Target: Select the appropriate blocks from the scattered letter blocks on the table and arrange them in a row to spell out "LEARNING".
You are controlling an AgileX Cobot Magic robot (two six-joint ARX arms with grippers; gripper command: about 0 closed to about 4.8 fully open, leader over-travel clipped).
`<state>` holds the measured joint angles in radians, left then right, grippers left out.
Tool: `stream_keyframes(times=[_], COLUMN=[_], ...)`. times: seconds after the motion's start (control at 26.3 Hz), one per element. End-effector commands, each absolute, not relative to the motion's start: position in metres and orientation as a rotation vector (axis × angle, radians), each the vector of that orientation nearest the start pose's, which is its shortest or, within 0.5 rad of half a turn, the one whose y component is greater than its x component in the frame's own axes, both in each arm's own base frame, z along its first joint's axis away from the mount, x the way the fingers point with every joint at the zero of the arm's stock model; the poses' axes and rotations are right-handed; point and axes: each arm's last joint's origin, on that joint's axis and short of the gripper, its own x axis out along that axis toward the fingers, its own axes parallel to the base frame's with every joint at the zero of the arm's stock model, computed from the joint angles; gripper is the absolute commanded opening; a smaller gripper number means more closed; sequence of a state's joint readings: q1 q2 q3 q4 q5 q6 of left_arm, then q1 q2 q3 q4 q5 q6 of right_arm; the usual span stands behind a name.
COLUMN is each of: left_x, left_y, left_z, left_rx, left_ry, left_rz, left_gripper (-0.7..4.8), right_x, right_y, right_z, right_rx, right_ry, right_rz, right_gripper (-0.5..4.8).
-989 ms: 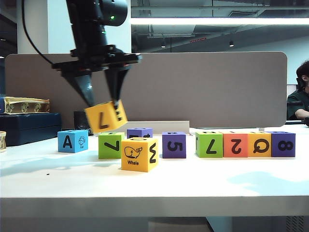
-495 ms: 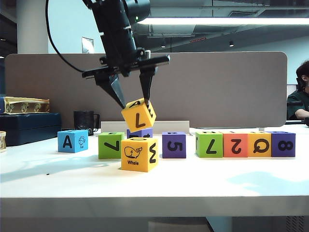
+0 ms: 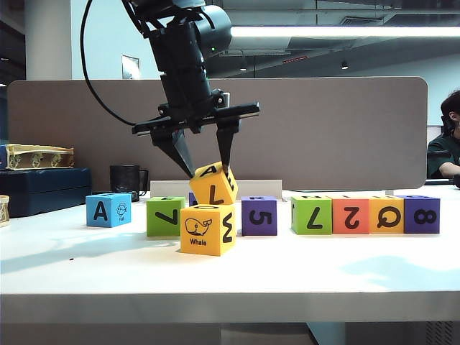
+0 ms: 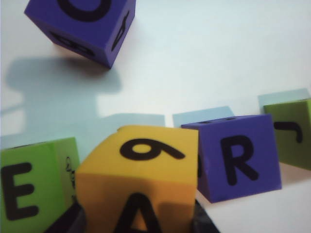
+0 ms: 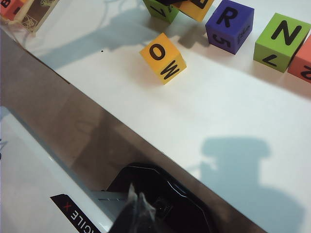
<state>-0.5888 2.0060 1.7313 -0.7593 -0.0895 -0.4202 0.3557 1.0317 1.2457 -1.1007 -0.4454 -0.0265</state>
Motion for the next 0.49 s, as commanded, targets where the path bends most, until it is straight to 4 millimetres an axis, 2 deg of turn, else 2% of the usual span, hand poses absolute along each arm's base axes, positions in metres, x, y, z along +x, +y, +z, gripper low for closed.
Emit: stream_keyframes(times=[0.04,0.49], left_x=[0.362,0.368], left_y=[-0.24,-0.244], left_z=[0.244,0.224], left_rx=[-0.022,-0.003], left_ry=[1.074,1.113], left_rz=[-0.231,-0.216], left_gripper=[2.41,2.41], right_x=[0.155,0.155], right_y=[0.071,0.071], right_z=[0.37,0.37], right_rx=[0.017,0.017], right_ry=[0.888,0.889], right_rz=[0.763,0.762], right_gripper=[-0.01,-0.01])
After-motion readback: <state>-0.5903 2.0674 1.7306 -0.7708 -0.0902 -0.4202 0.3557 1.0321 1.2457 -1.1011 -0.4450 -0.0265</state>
